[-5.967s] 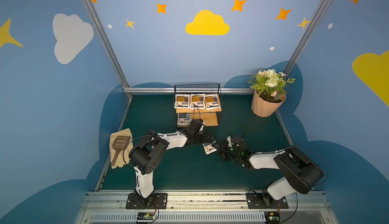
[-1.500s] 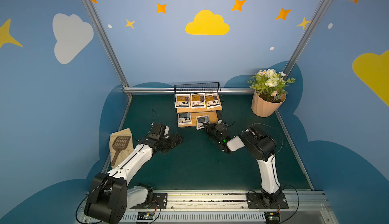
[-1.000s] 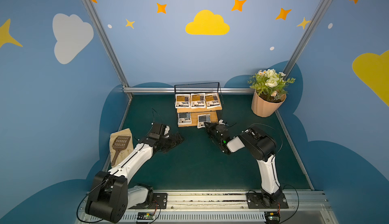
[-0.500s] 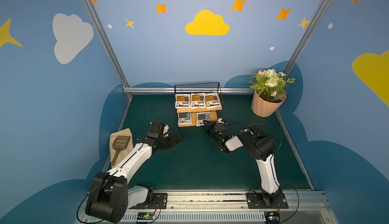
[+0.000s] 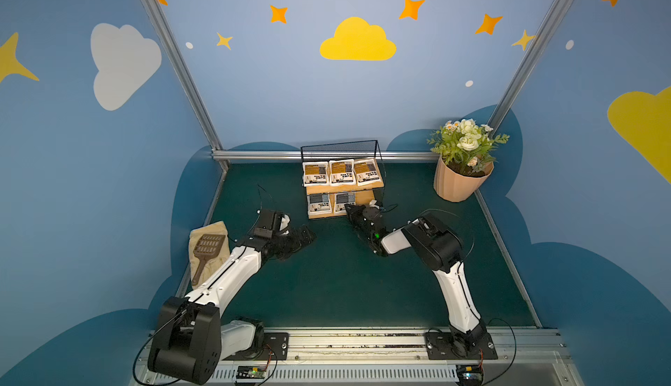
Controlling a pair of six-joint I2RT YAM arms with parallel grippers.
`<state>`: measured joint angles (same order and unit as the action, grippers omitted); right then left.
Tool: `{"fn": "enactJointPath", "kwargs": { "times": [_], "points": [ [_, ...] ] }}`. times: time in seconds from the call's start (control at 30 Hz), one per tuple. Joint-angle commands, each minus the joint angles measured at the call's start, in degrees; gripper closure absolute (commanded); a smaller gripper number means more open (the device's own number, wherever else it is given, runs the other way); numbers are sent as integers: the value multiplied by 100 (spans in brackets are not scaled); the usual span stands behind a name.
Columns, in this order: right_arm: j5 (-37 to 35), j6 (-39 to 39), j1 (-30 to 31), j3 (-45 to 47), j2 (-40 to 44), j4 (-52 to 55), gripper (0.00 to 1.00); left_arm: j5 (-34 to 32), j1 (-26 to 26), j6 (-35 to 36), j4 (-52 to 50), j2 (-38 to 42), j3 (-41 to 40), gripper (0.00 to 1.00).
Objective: Place the bagged coffee beans on the shelf by color
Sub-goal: Place the bagged coffee beans on the shelf.
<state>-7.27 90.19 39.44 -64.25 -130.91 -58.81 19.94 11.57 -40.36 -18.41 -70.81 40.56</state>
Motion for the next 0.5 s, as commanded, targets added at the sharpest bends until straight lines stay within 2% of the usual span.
{"fn": "enactJointPath", "kwargs": {
  "times": [0.0, 0.1, 0.2, 0.3, 0.47],
  "points": [
    [-8, -48, -51, -167, -111, 311, 81, 92, -48, 28, 31, 79, 84, 0],
    [-69, -77, -67, -90, -13, 469, 55, 97, -50, 28, 17, 113, 79, 0],
    [-95, -156, -68, 35, 153, 627, 38, 112, -50, 28, 13, 137, 75, 0],
    [-82, -189, -64, 153, 286, 651, 27, 108, -59, 35, 10, 148, 83, 0],
    [-39, -201, -44, 414, 499, 647, 24, 97, -65, 45, -22, 214, 88, 0]
  ]
}}
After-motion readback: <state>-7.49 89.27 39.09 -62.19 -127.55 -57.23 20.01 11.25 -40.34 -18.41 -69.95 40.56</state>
